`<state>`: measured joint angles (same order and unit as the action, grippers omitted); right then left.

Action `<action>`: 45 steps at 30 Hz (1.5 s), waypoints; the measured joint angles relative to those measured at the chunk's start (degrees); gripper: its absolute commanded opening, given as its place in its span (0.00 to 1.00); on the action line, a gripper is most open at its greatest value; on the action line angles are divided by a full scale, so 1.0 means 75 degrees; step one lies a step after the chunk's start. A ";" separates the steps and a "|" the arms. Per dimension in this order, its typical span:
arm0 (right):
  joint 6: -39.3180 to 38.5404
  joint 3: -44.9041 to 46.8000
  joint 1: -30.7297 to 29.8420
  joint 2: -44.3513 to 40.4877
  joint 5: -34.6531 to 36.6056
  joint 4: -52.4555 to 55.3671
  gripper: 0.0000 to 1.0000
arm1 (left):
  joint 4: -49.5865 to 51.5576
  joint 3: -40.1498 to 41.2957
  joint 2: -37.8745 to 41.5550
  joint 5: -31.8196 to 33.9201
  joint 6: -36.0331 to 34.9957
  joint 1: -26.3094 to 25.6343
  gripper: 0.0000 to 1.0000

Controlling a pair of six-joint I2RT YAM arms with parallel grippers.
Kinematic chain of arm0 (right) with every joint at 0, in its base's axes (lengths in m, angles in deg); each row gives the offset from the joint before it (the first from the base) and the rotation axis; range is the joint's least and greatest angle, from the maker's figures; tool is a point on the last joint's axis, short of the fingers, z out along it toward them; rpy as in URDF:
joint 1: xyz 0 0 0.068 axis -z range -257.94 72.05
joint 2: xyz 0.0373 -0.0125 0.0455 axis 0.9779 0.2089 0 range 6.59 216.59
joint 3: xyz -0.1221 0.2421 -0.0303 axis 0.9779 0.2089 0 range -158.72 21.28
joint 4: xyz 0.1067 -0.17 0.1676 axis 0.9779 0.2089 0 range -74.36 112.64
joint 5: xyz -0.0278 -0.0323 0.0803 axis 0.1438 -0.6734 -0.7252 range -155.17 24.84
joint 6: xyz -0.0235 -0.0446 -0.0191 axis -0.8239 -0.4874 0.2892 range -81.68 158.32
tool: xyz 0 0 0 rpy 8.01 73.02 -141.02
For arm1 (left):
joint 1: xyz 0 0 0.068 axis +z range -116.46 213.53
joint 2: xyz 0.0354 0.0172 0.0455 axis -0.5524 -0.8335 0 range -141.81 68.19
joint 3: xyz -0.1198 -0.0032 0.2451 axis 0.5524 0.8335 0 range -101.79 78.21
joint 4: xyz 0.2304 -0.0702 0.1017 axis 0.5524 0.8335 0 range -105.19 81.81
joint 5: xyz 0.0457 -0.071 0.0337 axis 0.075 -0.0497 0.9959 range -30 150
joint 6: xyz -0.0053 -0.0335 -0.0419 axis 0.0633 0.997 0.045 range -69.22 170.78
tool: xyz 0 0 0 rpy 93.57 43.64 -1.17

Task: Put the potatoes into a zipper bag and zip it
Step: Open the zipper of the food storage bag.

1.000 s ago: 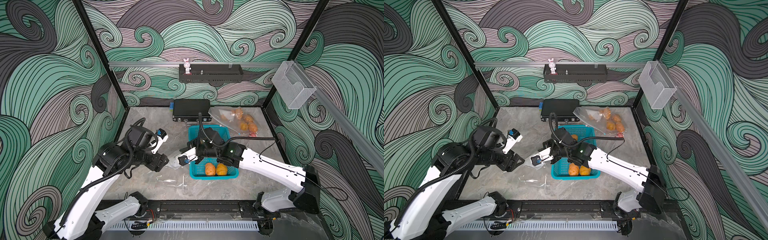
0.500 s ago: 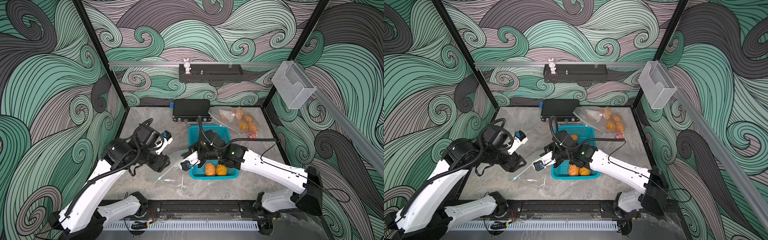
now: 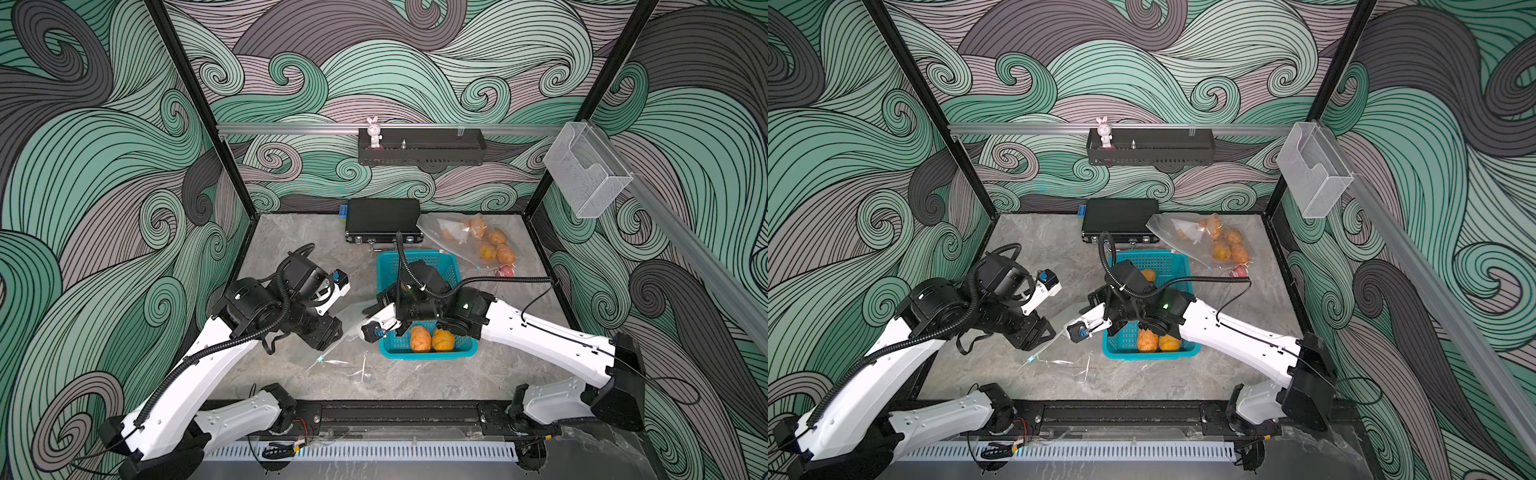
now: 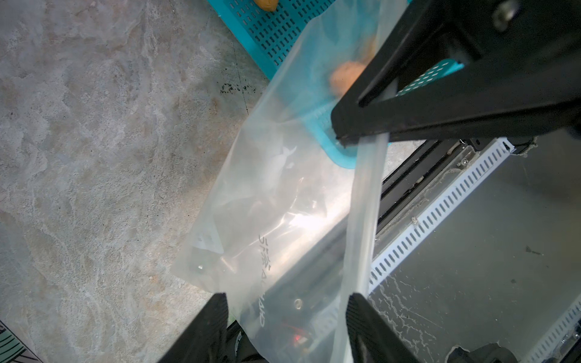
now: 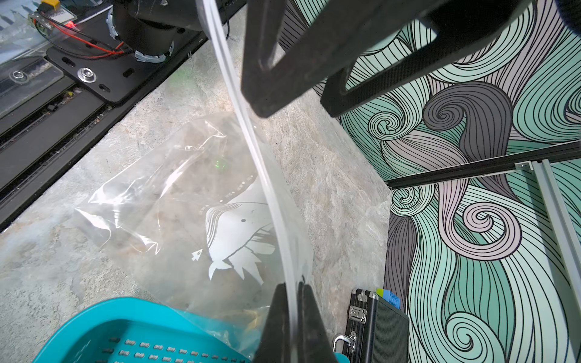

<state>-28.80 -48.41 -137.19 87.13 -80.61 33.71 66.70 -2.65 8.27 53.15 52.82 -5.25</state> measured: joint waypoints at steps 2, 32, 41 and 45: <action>0.0003 0.0000 0.0000 0.0000 0.0003 0.0006 0.00 | 0.0000 0.0000 -0.0006 0.0000 0.0003 -0.0035 0.61; 0.0006 -0.0134 0.0003 0.0294 0.0000 0.0388 0.00 | 0.0221 -0.0236 -0.0449 -0.0134 0.0122 -0.0393 0.55; 0.0003 -0.0265 0.0003 0.0294 -0.0006 0.0493 0.00 | 0.0254 -0.0248 -0.0632 -0.0023 0.0140 -0.0452 0.52; 0.0003 -0.0344 0.0009 0.0294 -0.0017 0.0565 0.00 | 0.0350 -0.0411 -0.0804 0.0087 0.0140 -0.0504 0.50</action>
<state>-28.77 -50.99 -137.12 89.33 -80.74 37.95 69.32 -5.73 2.23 53.80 53.87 -9.03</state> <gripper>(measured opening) 0.048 0.512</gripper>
